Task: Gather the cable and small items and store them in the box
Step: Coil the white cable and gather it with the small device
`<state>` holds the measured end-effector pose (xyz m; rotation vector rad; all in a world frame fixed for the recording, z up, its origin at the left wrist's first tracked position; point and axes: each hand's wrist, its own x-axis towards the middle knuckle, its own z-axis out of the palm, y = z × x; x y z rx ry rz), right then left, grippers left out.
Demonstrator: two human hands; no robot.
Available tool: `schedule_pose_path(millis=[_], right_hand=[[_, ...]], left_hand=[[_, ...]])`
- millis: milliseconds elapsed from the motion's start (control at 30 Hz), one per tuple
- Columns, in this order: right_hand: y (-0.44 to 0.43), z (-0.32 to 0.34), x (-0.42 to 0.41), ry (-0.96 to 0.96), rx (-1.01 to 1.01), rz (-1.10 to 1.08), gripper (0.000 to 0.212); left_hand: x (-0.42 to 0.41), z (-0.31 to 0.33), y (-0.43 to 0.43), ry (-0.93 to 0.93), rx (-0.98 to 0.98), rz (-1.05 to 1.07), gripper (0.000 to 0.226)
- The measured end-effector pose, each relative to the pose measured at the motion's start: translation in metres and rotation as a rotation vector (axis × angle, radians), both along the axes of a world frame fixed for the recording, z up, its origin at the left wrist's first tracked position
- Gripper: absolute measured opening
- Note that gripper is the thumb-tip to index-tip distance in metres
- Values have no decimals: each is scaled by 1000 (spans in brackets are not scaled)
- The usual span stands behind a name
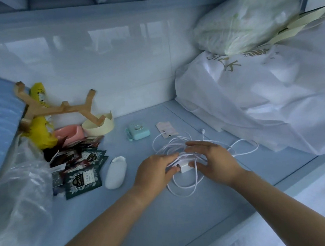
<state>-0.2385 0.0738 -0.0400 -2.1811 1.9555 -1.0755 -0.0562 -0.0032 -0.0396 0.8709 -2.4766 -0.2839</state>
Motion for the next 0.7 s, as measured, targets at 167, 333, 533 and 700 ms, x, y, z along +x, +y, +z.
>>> schedule_pose_path(millis=[167, 333, 533, 700], right_hand=[[-3, 0, -36, 11, 10, -48, 34], [-9, 0, -66, -10, -11, -50, 36], [-12, 12, -79, 29, -42, 97, 46], [-20, 36, -70, 31, 56, 338, 54]], left_hand=[[-38, -1, -3, 5, -4, 6, 35], [-70, -3, -7, 29, 9, 27, 33], [-82, -5, -16, -27, -43, 48, 37], [-64, 2, -23, 10, -61, 83, 48]])
